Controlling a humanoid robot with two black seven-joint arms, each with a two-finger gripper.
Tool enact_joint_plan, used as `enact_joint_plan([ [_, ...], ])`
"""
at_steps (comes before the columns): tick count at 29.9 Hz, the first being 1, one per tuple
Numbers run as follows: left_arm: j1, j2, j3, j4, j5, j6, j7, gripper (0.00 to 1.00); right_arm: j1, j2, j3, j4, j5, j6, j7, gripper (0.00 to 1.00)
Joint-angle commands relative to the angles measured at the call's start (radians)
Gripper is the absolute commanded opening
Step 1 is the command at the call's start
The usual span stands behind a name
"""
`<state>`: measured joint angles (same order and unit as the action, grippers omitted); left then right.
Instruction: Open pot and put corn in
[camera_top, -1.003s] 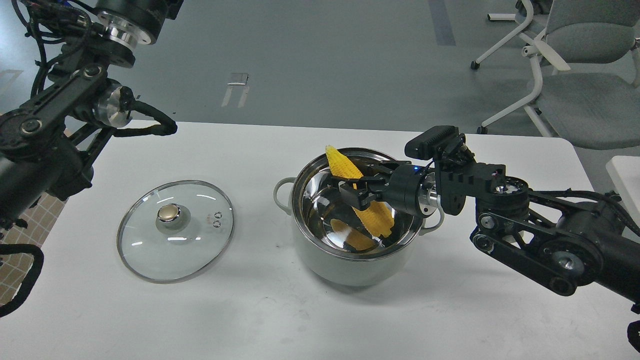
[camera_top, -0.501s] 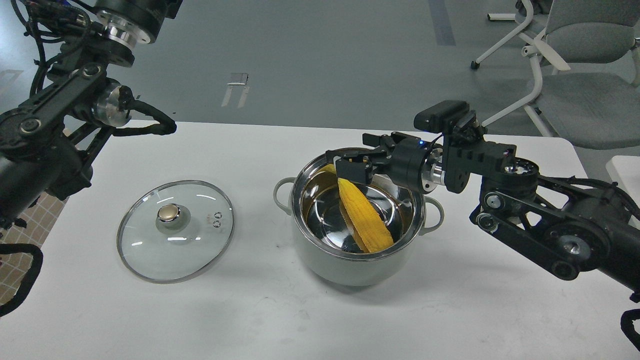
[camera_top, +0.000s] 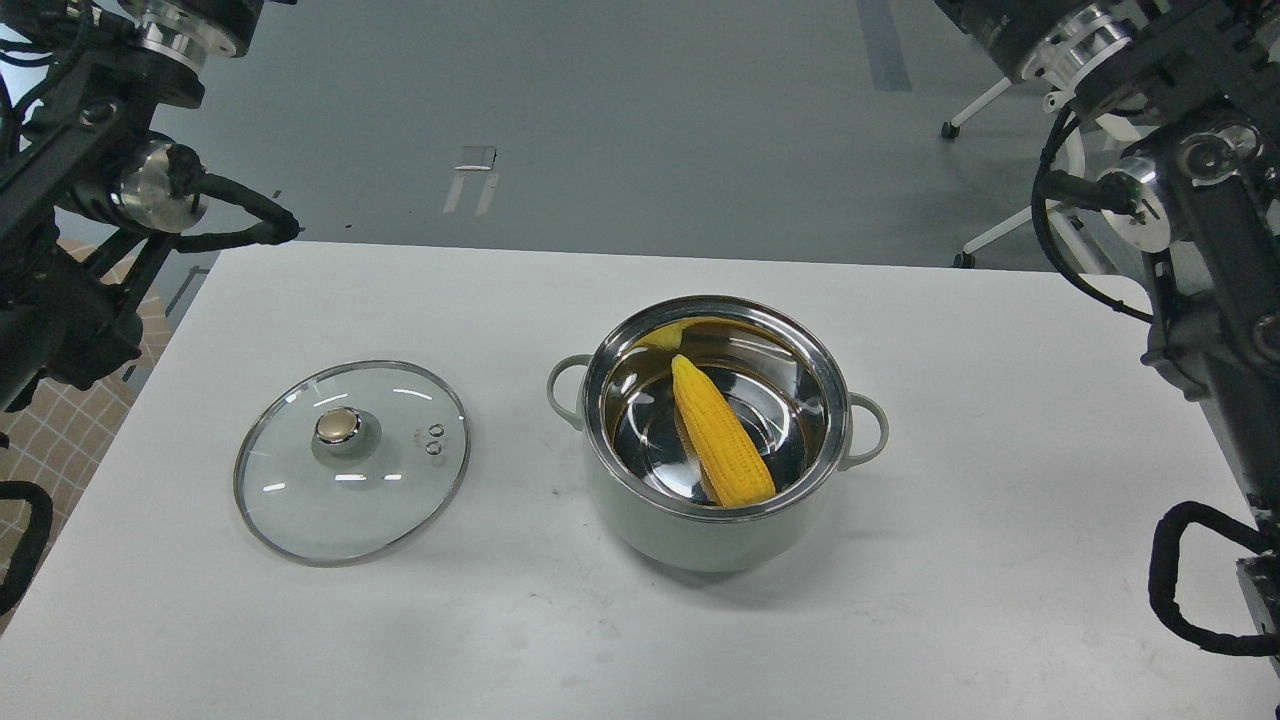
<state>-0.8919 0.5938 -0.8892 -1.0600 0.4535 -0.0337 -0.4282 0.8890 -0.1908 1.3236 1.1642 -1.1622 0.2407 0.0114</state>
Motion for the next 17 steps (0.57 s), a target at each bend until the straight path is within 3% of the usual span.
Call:
enact_joint_plan([
  [1, 0.001, -0.002, -0.007, 0.002, -0.062, -0.003, 0.002, 0.97, -0.001, -0.041, 0.032, -0.057, 0.186, -0.041, 0.001, 1.00],
  [4, 0.001, -0.006, -0.010, 0.005, -0.095, -0.003, 0.005, 0.97, -0.005, -0.074, 0.039, -0.074, 0.291, -0.049, 0.001, 1.00],
  [11, 0.001, -0.011, -0.020, 0.086, -0.110, -0.044, 0.062, 0.97, -0.013, -0.105, 0.068, -0.162, 0.462, -0.049, 0.002, 1.00],
  [17, 0.004, -0.023, -0.020, 0.089, -0.111, -0.057, 0.062, 0.97, -0.033, -0.104, 0.128, -0.212, 0.535, -0.049, 0.004, 1.00],
])
